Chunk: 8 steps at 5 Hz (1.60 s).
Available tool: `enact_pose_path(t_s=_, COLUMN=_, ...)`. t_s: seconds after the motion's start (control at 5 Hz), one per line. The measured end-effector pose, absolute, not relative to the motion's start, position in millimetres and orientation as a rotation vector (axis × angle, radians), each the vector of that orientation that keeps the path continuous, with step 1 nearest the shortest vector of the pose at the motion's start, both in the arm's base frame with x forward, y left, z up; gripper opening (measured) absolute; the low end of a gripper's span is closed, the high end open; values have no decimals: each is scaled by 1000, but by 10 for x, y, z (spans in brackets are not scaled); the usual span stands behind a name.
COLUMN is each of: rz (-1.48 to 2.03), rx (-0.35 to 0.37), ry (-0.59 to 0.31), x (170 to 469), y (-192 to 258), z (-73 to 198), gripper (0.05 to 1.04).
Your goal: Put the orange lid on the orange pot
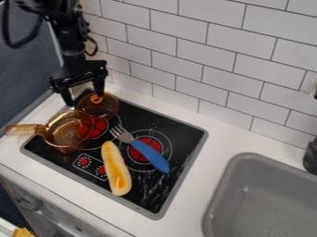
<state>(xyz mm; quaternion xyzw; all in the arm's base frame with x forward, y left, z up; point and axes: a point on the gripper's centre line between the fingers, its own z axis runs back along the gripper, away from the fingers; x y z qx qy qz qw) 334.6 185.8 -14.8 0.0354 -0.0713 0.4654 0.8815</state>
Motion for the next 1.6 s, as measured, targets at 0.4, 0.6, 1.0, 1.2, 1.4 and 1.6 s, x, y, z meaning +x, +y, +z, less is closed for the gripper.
enact_pose_path(t_s=0.4, rz=909, rx=47, ry=-147, x=3504, y=1815, z=-329, gripper=1001)
enact_pose_path(t_s=0.6, rz=894, rx=46, ry=-170, x=3540, y=1824, z=-340, gripper=947)
enact_pose_path(t_s=1.0, rz=898, rx=42, ry=-201, x=3561, y=1808, z=-341, gripper=408)
enact_pose_path(t_s=1.2, rz=896, rx=33, ry=-200, x=3552, y=1789, z=-336, gripper=380)
enact_pose_path(t_s=1.4, rz=891, rx=2, ry=-182, x=3548, y=1733, z=-325, gripper=380)
enact_pose_path(t_s=1.6, rz=885, rx=-56, ry=-159, x=3571, y=1645, z=-309, gripper=380)
